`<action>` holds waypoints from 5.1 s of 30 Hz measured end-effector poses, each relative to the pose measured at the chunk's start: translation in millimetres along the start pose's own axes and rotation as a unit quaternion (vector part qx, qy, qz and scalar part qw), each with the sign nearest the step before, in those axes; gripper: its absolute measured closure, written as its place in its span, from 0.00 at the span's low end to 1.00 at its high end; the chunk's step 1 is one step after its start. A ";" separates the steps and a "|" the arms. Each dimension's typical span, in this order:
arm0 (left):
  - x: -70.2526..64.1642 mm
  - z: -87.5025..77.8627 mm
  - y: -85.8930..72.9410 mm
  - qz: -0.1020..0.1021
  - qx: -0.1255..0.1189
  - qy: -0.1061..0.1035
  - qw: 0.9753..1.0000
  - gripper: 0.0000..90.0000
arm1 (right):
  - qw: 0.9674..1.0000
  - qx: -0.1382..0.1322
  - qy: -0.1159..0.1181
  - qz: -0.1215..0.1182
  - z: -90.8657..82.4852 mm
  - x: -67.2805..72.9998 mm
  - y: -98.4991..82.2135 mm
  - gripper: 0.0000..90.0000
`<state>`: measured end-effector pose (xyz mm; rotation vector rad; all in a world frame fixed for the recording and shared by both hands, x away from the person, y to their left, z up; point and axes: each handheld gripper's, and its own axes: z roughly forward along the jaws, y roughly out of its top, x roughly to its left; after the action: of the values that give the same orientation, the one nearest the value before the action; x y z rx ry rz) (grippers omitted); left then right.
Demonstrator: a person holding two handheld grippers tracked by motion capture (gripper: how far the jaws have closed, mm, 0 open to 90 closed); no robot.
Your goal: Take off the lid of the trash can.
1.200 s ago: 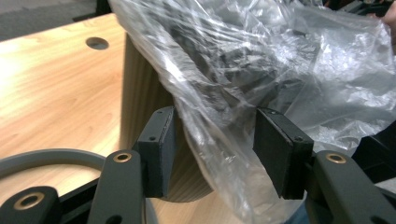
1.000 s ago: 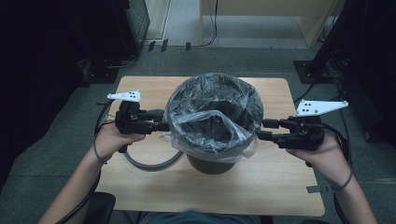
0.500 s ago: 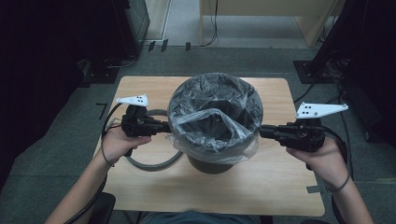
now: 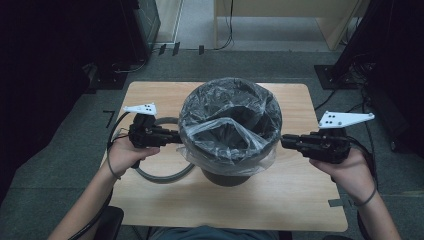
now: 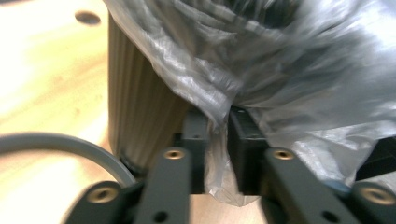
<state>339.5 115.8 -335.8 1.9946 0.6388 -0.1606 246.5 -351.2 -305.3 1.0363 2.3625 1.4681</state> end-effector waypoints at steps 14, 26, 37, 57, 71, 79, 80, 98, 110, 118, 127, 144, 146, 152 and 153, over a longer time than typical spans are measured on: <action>-5.8 -45.7 14.2 0.024 -0.030 -0.040 0.998 0.55 | 0.999 -0.034 -0.020 -0.008 -8.3 -8.2 23.3 0.70; 4.6 -43.4 20.6 0.033 -0.032 0.004 0.999 0.53 | 0.998 -0.052 -0.020 0.011 12.9 -31.7 45.6 0.61; 21.7 -20.2 66.8 0.045 -0.038 0.016 0.998 0.52 | 0.998 -0.041 -0.036 0.010 40.6 -48.4 74.3 0.63; 44.5 4.2 82.0 -0.013 -0.027 0.034 0.999 0.92 | 0.996 -0.031 -0.062 0.054 52.8 -75.6 81.2 1.00; 61.8 -8.0 50.0 0.008 -0.045 0.051 0.998 0.76 | 0.999 -0.039 -0.005 0.002 56.6 -41.2 109.3 0.83; 63.6 -15.3 40.6 0.015 -0.045 0.076 0.996 0.58 | 0.999 -0.028 0.041 -0.016 78.0 -13.9 126.2 0.83; 63.5 -15.1 38.8 0.011 -0.047 0.075 0.996 0.58 | 0.998 -0.030 0.050 -0.014 80.9 -10.3 127.5 0.84; 78.5 -15.5 13.4 -0.012 -0.061 0.060 0.996 0.54 | 0.992 0.067 0.104 -0.020 145.1 14.8 131.1 0.80; 85.9 -14.1 4.6 -0.015 -0.057 0.063 0.996 0.53 | 0.991 0.122 0.054 0.025 196.4 -1.0 128.5 0.34; 93.9 -10.5 -2.7 -0.009 -0.059 0.067 0.996 0.51 | 0.993 0.118 0.014 -0.010 217.7 -6.5 117.8 0.23; 103.1 -7.6 -12.1 -0.016 -0.056 0.075 0.995 0.48 | 0.995 0.097 0.015 -0.018 198.1 1.3 126.6 0.24; 109.2 -4.1 -20.4 -0.020 -0.042 0.083 0.996 0.47 | 0.986 0.128 0.099 -0.037 201.5 52.9 115.5 0.30; 109.7 -3.7 -21.0 -0.021 -0.041 0.082 0.996 0.46 | 0.986 0.132 0.096 -0.047 206.7 52.6 114.1 0.32; 112.8 -0.8 -24.8 -0.022 -0.033 0.077 0.996 0.45 | 0.986 0.136 0.096 -0.030 208.2 50.9 111.6 0.29; 113.4 -0.2 -25.5 -0.022 -0.032 0.078 0.996 0.45 | 0.986 0.134 0.094 -0.037 205.2 52.2 112.5 0.29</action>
<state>423.3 167.1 -397.9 1.9454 0.7779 -0.0110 358.7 -139.3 -302.3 0.8860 2.7603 1.2983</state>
